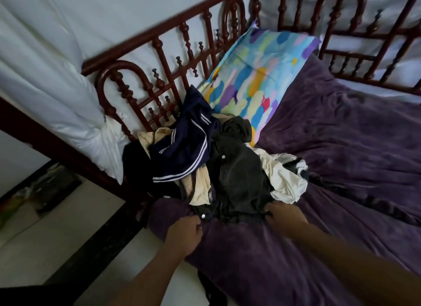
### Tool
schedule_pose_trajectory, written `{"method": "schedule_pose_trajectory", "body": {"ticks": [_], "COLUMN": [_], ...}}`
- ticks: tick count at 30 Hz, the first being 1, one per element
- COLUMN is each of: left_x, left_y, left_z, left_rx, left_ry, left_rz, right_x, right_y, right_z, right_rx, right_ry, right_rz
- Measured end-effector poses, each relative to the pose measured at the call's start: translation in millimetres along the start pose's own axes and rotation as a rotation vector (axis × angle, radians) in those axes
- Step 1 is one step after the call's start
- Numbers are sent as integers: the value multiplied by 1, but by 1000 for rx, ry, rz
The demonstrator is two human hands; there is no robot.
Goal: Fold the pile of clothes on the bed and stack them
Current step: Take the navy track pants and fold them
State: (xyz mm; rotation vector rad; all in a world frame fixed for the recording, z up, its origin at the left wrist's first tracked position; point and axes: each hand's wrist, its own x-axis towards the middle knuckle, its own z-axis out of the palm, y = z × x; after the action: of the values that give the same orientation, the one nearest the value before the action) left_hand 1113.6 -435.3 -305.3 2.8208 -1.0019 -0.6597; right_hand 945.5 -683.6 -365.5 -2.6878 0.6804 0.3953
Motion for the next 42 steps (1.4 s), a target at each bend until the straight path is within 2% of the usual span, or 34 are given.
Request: {"method": "schedule_pose_trajectory", "body": {"ticks": [9, 12, 15, 17, 20, 23, 26, 29, 32, 36, 40, 42], "left_x": [191, 237, 278, 301, 331, 351, 357, 344, 308, 262, 217, 200], "left_y": [-112, -154, -191, -210, -224, -218, -199, -173, -148, -140, -135, -135], "left_z": [-49, -68, -82, -82, -76, -68, -65, -63, -57, -53, -76, -92], "left_rx": [-28, -63, -66, -51, 20, 142, 278, 312, 319, 333, 305, 283], "left_ry": [-74, -39, -7, -5, -2, -16, 72, 94, 68, -36, 56, 102], "left_rz": [74, 18, -7, -1, 55, 127, 214, 320, 432, 375, 376, 318], "right_x": [192, 267, 336, 372, 400, 387, 347, 303, 261, 221, 194, 179], "right_y": [-98, -150, -200, -222, -228, -215, -199, -179, -159, -143, -147, -152], "right_z": [-41, -48, -48, -43, -26, -9, -9, -17, -18, -21, -37, -53], "right_rx": [-2, 10, 2, -65, -128, 14, 262, 370, 325, 259, 166, 261], "right_ry": [-2, 63, 125, 48, -129, -105, 4, 26, -22, -56, -94, -74], "right_rz": [95, 53, -67, -86, 8, 14, 57, 151, 238, 222, 107, 82]}}
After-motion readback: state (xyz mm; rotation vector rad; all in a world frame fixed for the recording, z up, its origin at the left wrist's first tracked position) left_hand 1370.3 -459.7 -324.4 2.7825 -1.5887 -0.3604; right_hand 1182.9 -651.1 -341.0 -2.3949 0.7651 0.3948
